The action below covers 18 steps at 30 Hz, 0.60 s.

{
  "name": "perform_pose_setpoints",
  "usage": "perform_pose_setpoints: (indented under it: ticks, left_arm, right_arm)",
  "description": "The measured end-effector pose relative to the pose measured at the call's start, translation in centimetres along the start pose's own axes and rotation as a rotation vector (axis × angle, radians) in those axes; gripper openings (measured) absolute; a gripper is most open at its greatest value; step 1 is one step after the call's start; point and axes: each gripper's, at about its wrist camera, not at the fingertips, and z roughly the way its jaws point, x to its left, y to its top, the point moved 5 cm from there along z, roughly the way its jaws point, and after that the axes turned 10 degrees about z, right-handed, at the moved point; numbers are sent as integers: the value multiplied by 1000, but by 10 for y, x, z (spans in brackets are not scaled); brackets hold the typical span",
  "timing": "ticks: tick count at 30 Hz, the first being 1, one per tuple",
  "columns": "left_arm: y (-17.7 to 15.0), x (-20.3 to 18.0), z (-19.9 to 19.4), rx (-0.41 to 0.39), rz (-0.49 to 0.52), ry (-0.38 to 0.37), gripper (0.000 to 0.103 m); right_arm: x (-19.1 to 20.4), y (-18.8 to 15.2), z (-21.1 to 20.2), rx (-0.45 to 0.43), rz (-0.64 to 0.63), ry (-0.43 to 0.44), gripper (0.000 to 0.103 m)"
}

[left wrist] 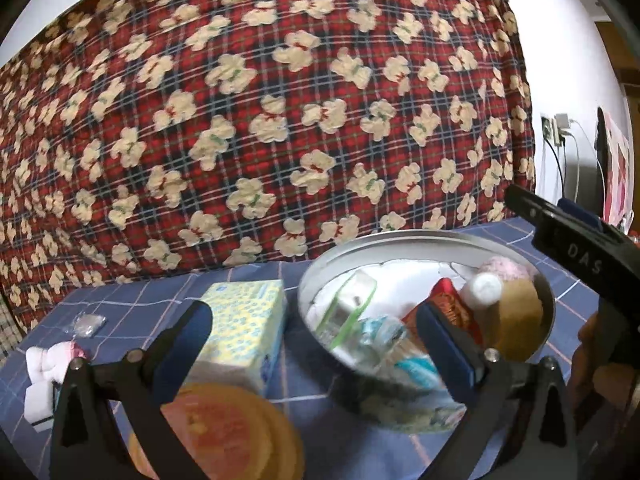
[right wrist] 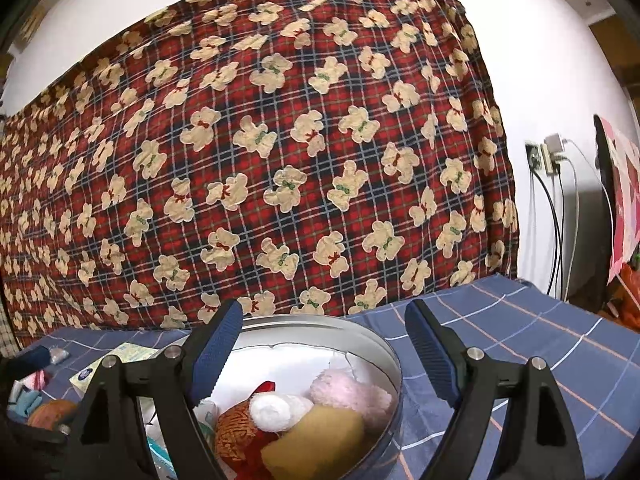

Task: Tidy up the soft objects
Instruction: 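Move both open tools back toward the white sponge and teal cloth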

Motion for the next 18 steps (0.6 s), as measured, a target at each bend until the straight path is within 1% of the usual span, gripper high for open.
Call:
perform_pose_setpoints:
  ticks: [3, 6, 9, 14, 18]
  left_arm:
    - [-6, 16, -7, 3, -23, 10, 103]
    - [-12, 31, -12, 4, -22, 41, 103]
    - [-20, 47, -17, 11, -15, 75, 103]
    - [-32, 74, -25, 21, -30, 105, 103]
    - [-40, 98, -31, 19, -40, 154, 103]
  right_arm:
    - [4, 0, -5, -15, -1, 0, 85]
    - [9, -2, -6, -15, 0, -9, 85]
    - [13, -5, -6, -2, 5, -13, 85]
    - [24, -12, -6, 22, 8, -18, 85]
    - [42, -20, -6, 50, -16, 2, 85]
